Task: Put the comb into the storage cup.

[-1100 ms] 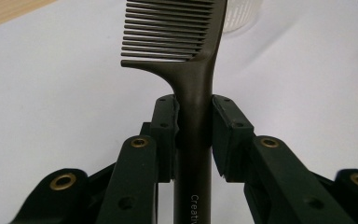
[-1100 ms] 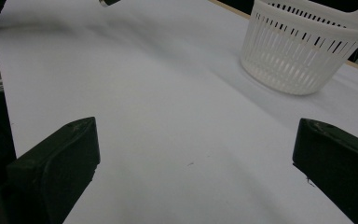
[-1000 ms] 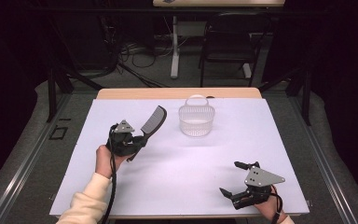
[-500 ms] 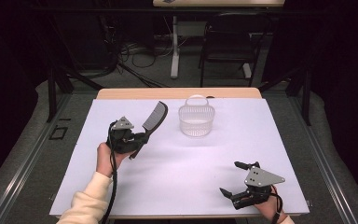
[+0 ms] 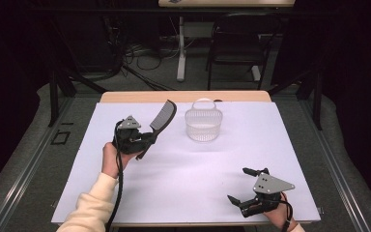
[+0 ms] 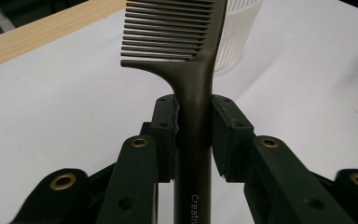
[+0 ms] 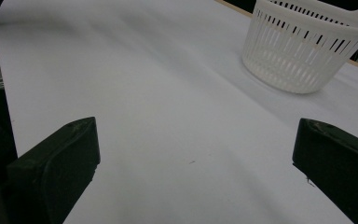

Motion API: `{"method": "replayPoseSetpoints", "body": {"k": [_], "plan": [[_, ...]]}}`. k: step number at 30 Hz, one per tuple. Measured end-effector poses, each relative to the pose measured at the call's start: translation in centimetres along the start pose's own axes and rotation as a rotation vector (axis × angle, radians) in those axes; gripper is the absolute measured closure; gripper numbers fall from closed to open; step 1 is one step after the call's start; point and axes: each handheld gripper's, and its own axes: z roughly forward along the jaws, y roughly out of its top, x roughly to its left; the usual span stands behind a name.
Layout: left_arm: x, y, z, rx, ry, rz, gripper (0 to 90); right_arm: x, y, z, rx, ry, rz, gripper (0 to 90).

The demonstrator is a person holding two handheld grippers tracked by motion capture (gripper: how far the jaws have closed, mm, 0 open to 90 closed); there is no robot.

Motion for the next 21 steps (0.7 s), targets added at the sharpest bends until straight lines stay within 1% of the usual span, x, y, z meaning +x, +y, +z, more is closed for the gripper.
{"method": "replayPoseSetpoints", "body": {"k": [7,12,21], "plan": [[-0.1,0.8,0.2,-0.009,-0.001,0.003,72.2,0.0,0.0,0.0,0.003,-0.001,0.000,0.0],[-0.2,1.5,0.3,-0.009,-0.003,0.020,72.2,0.0,0.0,0.1,0.005,0.001,0.003,0.0],[-0.1,2.8,0.5,-0.020,0.002,0.031,72.2,0.0,0.0,0.0,0.004,-0.001,-0.001,0.0]]}}
